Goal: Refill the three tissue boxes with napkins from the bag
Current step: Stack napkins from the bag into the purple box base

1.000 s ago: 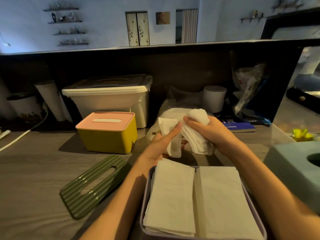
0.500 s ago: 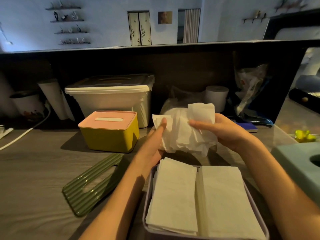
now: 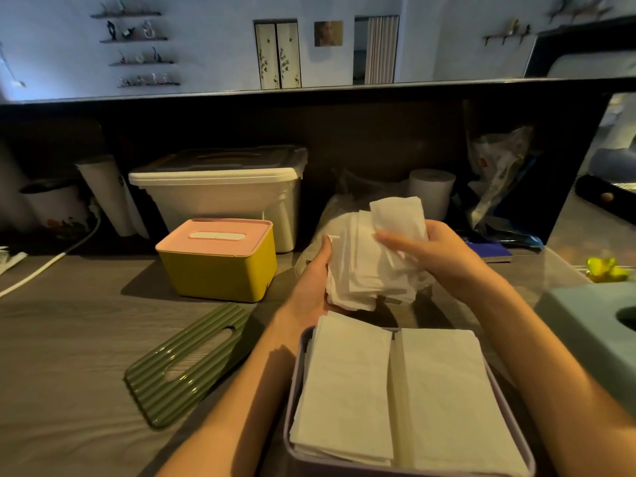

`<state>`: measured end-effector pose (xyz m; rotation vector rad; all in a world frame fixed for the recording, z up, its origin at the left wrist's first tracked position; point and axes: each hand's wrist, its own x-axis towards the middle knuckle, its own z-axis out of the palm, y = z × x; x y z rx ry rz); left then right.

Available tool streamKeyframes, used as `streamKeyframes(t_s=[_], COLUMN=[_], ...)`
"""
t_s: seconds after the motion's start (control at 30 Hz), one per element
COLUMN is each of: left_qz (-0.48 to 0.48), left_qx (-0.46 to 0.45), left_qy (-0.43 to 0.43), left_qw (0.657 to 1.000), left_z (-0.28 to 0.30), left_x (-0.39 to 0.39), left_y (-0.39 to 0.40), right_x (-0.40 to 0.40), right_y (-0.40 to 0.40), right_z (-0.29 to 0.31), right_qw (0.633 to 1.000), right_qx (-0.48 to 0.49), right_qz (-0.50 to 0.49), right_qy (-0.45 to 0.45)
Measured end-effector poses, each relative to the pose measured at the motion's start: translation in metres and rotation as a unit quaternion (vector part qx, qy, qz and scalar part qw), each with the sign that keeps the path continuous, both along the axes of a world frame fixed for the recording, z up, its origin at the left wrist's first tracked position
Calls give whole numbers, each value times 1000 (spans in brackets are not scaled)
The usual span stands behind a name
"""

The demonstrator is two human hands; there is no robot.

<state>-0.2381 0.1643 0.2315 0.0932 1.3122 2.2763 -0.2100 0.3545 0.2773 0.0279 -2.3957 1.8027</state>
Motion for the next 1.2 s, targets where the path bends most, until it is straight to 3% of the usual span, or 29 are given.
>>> streamKeyframes(t_s=[0.1,0.17,0.23,0.33,0.47,0.6,0.8,0.93,1.07,1.2], left_qz=[19,18,23,-27,-28,-16,12,58,60,55], left_qx=[-6,-25,8,16,-120,-110,-21,46,63,19], left_qy=[-28,-20,-25,9,76,39,16,-6,6,-3], left_qw=[999,999,999,999,990,993,1000,997,996,998], left_z=[-2,-5,-6,-3,0,-4,0,1,-2,-3], left_x=[-3,-7,-7,-3,0,1,-1,2,3,4], left_y=[-2,-3,-2,-1,1,-1,-4,-5,-4,-2], right_x=[2,1,0,-3,-5,-9,-9,-5,2,5], right_y=[6,2,-5,-16,-14,0,10,10,7,2], right_z=[4,3,-1,-9,-14,-14,-14,-3,11,9], right_qw=[987,976,987,997,992,984,981,974,978,984], right_qx=[-133,-162,-100,66,124,169,105,-25,-166,-135], right_qz=[84,130,106,-25,-18,-32,-119,-156,-55,93], right_qy=[-39,-66,-60,14,30,35,111,163,114,68])
